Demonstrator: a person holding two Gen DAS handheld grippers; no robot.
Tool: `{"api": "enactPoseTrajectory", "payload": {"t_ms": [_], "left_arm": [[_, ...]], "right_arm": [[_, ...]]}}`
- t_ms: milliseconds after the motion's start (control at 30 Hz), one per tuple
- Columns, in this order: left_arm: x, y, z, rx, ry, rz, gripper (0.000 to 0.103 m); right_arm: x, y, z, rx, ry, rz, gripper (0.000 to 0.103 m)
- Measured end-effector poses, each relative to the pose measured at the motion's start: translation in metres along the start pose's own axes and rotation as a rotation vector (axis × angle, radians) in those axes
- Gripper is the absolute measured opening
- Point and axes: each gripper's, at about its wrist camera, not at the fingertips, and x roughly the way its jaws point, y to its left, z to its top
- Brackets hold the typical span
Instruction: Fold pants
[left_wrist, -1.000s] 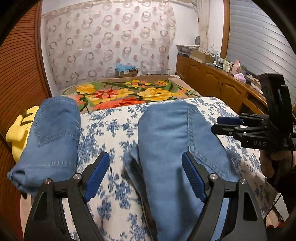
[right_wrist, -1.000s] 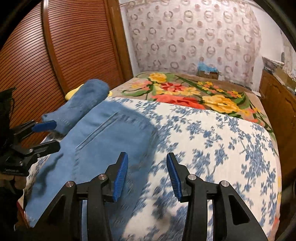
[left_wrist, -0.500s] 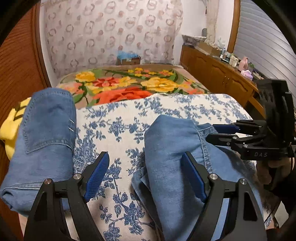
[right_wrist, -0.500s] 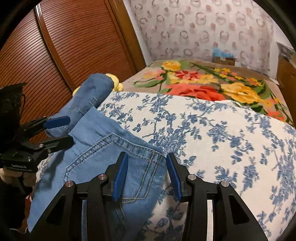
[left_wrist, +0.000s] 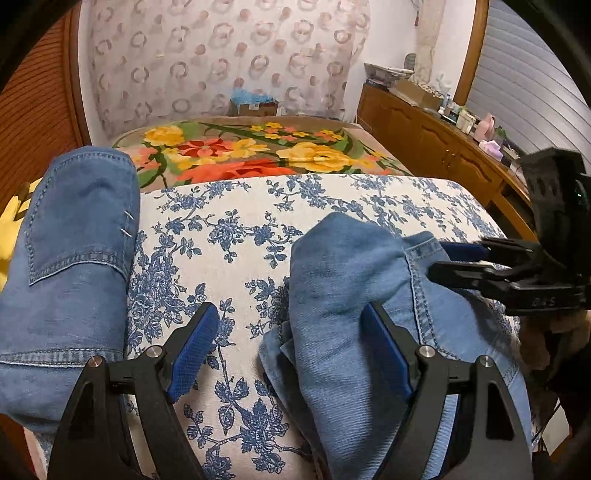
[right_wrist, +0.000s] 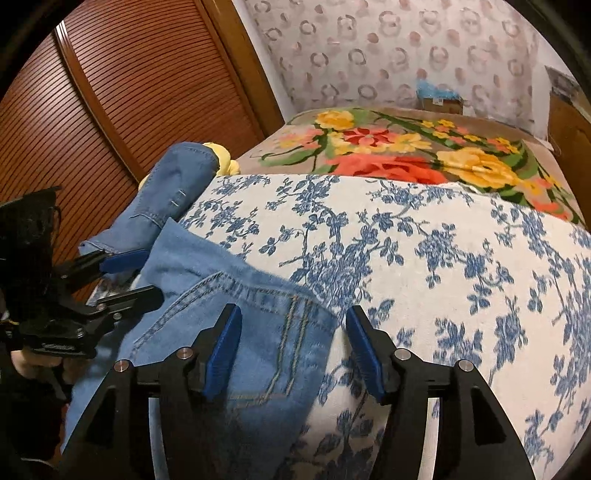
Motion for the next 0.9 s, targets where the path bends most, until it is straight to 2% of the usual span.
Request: {"api": "enactPoseTrajectory", "payload": {"t_ms": [200,367,467,600,667,767,867,900], "left_arm": [[0.003,-0.001,-0.002,0.007,0.005,-0.007,0.082],[-0.001,0.001,-0.009,0.008,0.026,-0.013,0.082],[-0.001,0.007,-0.015,-0.008,0.041,-0.041,0.082],[0.005,0.018,-0.019,-0.085,0.063,-0.106,0.082],[0.007,0.019,-0.019,-0.100,0.068,-0.127,0.079],[0.006,0.014,-0.019,-0.099,0.068,-0.159,0.066],[0.007,0.013,-0.019,-0.107,0.074,-0.185,0.060],[0.007,0.014,-0.019,-0.118,0.078,-0.203,0.055]], "right_arm": [[-0.011,-0.003,-0.018,0.059,0.018,0.024,0.061],[-0.011,0.002,-0.019,0.045,0.032,0.034,0.061],[-0.005,0.002,-0.016,0.034,0.043,0.046,0.061],[0.003,-0.005,-0.012,0.053,0.046,0.101,0.061],[0.004,-0.003,-0.011,0.037,0.050,0.095,0.061],[0.006,-0.003,-0.012,0.027,0.053,0.097,0.061],[0.008,-0.002,-0.012,0.025,0.053,0.120,0.053],[0.008,-0.001,-0.011,0.025,0.054,0.128,0.050]]}}
